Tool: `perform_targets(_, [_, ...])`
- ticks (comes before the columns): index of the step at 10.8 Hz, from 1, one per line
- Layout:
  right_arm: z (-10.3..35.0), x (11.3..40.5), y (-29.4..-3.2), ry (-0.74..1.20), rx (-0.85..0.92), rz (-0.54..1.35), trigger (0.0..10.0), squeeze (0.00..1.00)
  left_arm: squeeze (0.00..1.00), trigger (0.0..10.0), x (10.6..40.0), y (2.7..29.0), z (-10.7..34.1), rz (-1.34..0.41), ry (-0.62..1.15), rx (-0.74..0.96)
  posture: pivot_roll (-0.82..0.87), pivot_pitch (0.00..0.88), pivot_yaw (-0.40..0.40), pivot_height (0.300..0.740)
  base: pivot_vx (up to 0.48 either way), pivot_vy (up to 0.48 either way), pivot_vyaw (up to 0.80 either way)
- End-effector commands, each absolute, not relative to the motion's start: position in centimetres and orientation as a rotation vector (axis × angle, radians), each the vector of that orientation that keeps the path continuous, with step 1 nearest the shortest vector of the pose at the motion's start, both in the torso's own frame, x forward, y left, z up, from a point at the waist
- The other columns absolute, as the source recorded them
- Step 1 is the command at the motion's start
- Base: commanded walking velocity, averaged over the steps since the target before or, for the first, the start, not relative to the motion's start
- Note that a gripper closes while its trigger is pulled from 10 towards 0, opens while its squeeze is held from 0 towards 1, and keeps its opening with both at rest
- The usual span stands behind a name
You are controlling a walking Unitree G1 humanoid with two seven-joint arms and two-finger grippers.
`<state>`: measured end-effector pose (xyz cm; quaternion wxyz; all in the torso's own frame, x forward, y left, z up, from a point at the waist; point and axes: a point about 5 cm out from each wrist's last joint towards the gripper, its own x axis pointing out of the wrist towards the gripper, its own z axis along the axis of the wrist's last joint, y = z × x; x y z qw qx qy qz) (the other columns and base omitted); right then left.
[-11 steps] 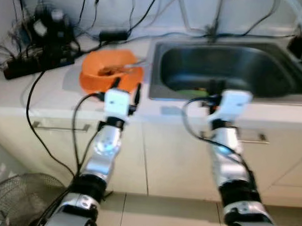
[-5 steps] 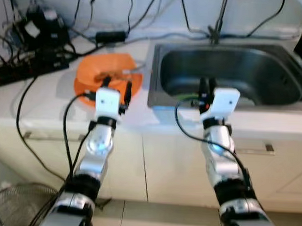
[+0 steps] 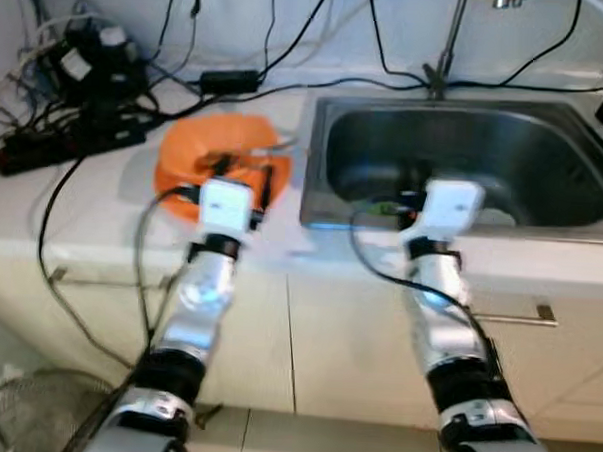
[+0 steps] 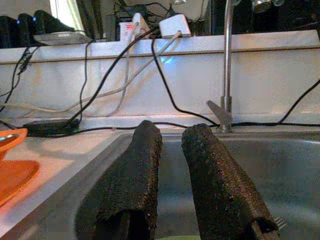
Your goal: Kitchen organization
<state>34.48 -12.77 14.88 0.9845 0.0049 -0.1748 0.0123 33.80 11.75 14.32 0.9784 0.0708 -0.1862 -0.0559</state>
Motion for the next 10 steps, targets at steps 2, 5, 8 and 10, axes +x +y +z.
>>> perform_targets(2, [15.40, 34.71, -13.49, -0.369, 0.010, 0.007, 10.0, 0.00, 0.00, 10.0, 33.65, 10.83, 14.59, -0.142, -0.390, 0.145, 0.08, 0.000, 0.081, 0.740, 0.292, 0.000, 0.00])
perform_targets(5, [15.42, 34.72, -13.46, -0.369, 0.009, 0.009, 10.0, 0.00, 0.00, 10.0, 33.61, 10.61, 14.65, -0.155, -0.394, 0.152, 0.09, 0.000, 0.077, 0.740, 0.296, 0.000, 0.00])
perform_targets(8, [15.55, 34.77, -13.52, -0.374, 0.008, 0.008, 10.0, 0.00, 0.00, 10.0, 33.44, 10.35, 14.72, -0.171, -0.403, 0.161, 0.08, 0.000, 0.076, 0.740, 0.295, 0.000, 0.00])
perform_targets(10, [15.52, 34.77, -13.47, -0.373, 0.010, 0.010, 10.0, 0.00, 0.00, 10.0, 33.23, 10.05, 14.95, -0.190, -0.424, 0.160, 0.09, 0.000, 0.076, 0.740, 0.000, 0.000, 0.00])
